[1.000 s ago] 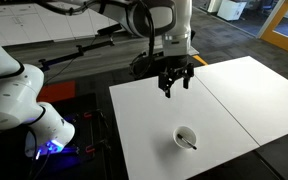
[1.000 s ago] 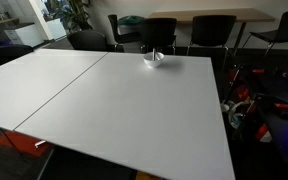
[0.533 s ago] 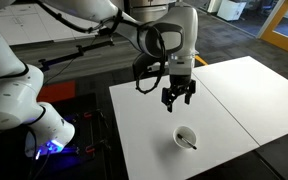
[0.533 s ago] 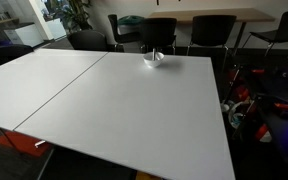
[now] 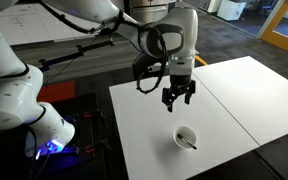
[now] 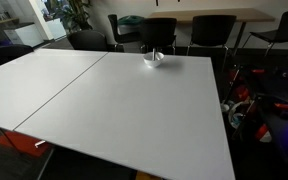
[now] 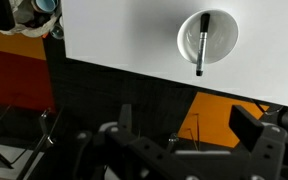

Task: Remove the marker from the bowl and put it on the table

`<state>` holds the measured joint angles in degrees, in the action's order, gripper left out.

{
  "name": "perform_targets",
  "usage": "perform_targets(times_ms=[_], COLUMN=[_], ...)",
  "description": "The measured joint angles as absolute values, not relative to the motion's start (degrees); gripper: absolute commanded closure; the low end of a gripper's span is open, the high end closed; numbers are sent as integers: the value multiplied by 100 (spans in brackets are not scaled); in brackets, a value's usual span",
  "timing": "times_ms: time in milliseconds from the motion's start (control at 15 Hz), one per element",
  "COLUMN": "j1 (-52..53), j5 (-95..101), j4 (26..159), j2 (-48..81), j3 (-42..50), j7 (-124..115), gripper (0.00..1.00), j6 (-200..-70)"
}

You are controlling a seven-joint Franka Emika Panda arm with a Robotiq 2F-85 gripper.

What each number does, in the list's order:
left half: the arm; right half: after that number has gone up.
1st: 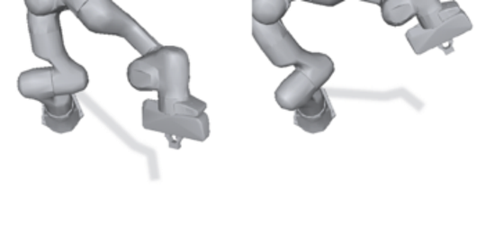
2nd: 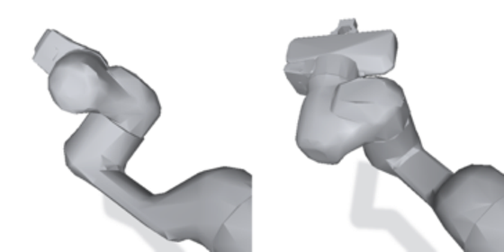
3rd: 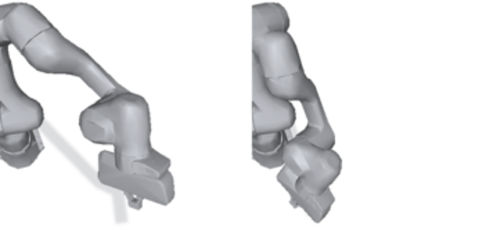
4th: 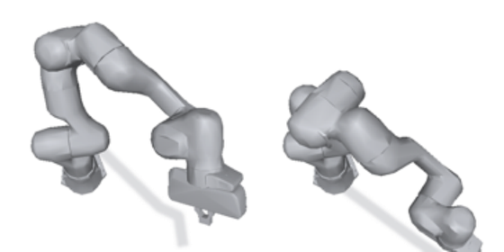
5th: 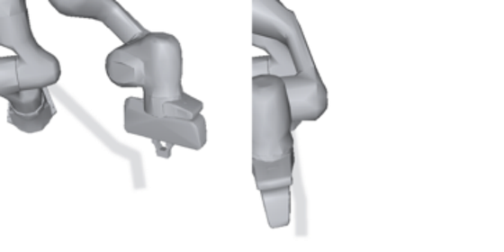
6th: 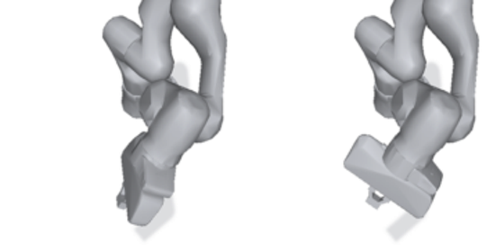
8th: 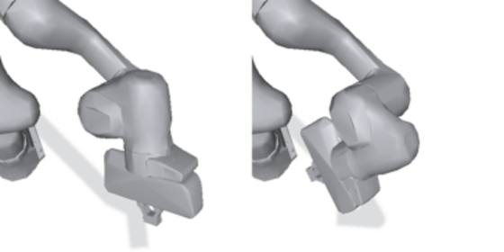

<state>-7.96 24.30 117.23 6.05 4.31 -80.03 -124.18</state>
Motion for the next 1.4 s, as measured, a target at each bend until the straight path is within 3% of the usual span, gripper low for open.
perform_targets(times_ms=[800,1400], j1=[-686,-375], j5=[1855,1800], j4=[11308,10623], j2=[2008,2981], j3=[861,1299], j7=[-8148,-8858], gripper=[0,3], j6=[-13605,-13690])
